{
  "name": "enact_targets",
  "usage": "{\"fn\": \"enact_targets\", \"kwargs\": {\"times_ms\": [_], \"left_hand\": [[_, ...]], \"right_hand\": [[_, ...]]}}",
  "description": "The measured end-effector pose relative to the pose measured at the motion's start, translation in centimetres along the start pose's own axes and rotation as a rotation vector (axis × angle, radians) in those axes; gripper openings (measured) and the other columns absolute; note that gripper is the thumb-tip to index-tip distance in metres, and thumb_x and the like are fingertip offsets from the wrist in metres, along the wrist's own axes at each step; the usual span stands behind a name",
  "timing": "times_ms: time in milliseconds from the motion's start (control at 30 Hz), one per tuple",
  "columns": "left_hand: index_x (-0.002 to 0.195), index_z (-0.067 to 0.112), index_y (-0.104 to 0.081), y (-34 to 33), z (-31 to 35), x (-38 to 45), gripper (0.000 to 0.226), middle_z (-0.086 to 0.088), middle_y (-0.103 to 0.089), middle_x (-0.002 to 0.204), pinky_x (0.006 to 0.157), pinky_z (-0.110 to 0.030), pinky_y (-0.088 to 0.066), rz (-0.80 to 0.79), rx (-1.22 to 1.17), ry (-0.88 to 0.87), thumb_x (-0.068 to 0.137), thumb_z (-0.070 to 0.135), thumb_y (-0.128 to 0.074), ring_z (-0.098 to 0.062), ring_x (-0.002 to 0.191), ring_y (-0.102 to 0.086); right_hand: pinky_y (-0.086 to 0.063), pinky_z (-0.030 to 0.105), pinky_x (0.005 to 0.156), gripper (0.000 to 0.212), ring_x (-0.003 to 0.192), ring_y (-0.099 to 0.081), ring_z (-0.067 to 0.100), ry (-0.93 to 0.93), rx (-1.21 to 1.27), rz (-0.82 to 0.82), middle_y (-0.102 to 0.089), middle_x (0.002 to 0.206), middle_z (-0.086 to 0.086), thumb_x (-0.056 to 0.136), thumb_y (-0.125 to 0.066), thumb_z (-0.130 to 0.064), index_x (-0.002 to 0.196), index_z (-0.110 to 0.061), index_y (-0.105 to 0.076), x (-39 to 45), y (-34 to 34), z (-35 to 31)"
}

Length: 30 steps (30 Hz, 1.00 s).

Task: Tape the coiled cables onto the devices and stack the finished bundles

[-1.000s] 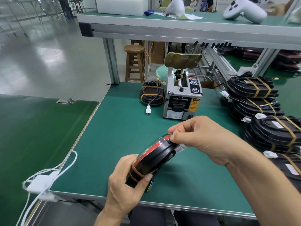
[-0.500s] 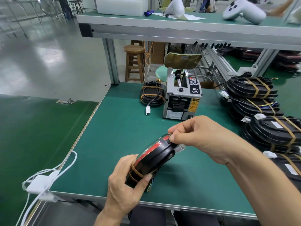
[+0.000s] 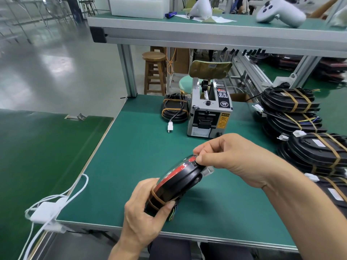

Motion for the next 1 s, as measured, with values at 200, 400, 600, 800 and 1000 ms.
{"fn": "enact_targets", "kwargs": {"times_ms": [200, 400, 600, 800, 1000], "left_hand": [[0.124, 0.017, -0.070, 0.1, 0.1, 0.1, 0.040, -0.002, -0.072, 0.113, 0.085, -0.032, -0.058, 0.013, 0.009, 0.005, 0.092, 0.039, -0.079, -0.024, 0.099, -0.072], [0.128, 0.026, -0.067, 0.1, 0.7, 0.2, 0.040, 0.003, -0.071, 0.117, 0.090, -0.028, -0.055, 0.007, 0.001, -0.032, 0.091, 0.038, -0.080, -0.023, 0.104, -0.072], [0.128, 0.024, -0.068, 0.0, 0.8, 0.3, 0.041, 0.003, -0.071, 0.117, 0.089, -0.028, -0.056, 0.004, 0.000, -0.033, 0.090, 0.037, -0.080, -0.022, 0.104, -0.072], [0.128, 0.025, -0.067, 0.1, 1.0, 0.3, 0.042, 0.004, -0.071, 0.118, 0.091, -0.027, -0.055, 0.004, 0.002, -0.047, 0.090, 0.036, -0.080, -0.022, 0.105, -0.072], [0.128, 0.023, -0.067, 0.0, 1.0, 0.3, 0.042, 0.003, -0.071, 0.119, 0.091, -0.027, -0.056, 0.003, 0.009, -0.051, 0.090, 0.037, -0.080, -0.023, 0.107, -0.072]], "right_hand": [[-0.045, 0.030, 0.082, 0.015, 0.086, -0.063, 0.001, -0.054, 0.063, -0.003, -0.079, 0.107, -0.008, 0.075, -0.084, -0.027, 0.071, -0.016, -0.075, 0.0, 0.3, 0.1], [-0.044, 0.022, 0.082, 0.029, 0.089, -0.068, -0.006, -0.045, 0.034, 0.012, -0.079, 0.106, -0.007, 0.087, -0.078, -0.012, 0.060, -0.020, -0.072, 0.1, 0.7, 0.6], [-0.044, 0.019, 0.091, 0.018, 0.099, -0.072, -0.001, -0.045, 0.018, 0.013, -0.079, 0.101, -0.009, 0.085, -0.080, -0.010, 0.068, -0.013, -0.077, 0.2, 0.6, 0.5], [-0.047, 0.022, 0.095, 0.015, 0.100, -0.073, 0.003, -0.040, 0.002, 0.029, -0.079, 0.099, -0.011, 0.083, -0.081, -0.011, 0.068, -0.012, -0.077, 0.4, 0.8, 0.7], [-0.046, 0.026, 0.100, 0.017, 0.100, -0.073, 0.002, -0.033, -0.035, 0.021, -0.079, 0.097, -0.013, 0.081, -0.080, -0.013, 0.065, -0.013, -0.077, 0.6, 0.7, 0.6]]}}
Point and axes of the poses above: each hand's wrist, its own x-axis towards the middle knuckle, its own y-axis out of the back of the hand, z = x × y, the point moved 9 cm from there along x, towards the middle knuckle
